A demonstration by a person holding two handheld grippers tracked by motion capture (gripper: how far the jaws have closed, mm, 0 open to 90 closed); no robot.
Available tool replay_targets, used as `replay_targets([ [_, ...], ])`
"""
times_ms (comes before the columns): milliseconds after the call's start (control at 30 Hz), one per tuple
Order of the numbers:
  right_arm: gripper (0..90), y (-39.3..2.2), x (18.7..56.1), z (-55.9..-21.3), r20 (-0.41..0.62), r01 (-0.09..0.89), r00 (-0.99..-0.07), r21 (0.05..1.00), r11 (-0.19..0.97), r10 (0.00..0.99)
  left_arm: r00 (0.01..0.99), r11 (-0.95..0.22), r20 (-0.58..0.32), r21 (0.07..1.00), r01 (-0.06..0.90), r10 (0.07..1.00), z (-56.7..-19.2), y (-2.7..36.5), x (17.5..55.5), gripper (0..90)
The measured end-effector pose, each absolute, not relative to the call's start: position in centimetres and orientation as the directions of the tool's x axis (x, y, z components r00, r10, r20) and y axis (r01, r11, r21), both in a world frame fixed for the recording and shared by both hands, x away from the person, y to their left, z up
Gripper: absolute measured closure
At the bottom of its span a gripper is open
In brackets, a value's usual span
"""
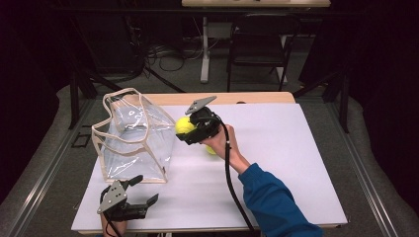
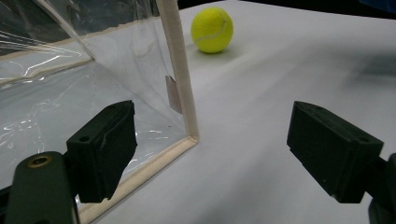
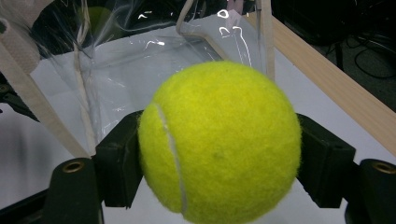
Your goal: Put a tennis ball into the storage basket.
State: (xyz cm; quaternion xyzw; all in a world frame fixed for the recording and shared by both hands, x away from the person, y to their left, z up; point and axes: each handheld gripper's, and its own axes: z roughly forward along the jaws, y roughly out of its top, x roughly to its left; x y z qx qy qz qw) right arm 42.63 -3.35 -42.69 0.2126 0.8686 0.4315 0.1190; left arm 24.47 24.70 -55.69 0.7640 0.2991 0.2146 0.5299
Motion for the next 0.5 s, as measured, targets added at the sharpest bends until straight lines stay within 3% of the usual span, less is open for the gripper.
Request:
replay_targets([
  [500,26.2,-2.9,42.9,-41.5,-0.033,0.256,-0.879,0.809,0.529,0.476,0.731,-0.258,0.013,0.94,0.224,0.683,-55.6,24.8,24.4,16.2],
])
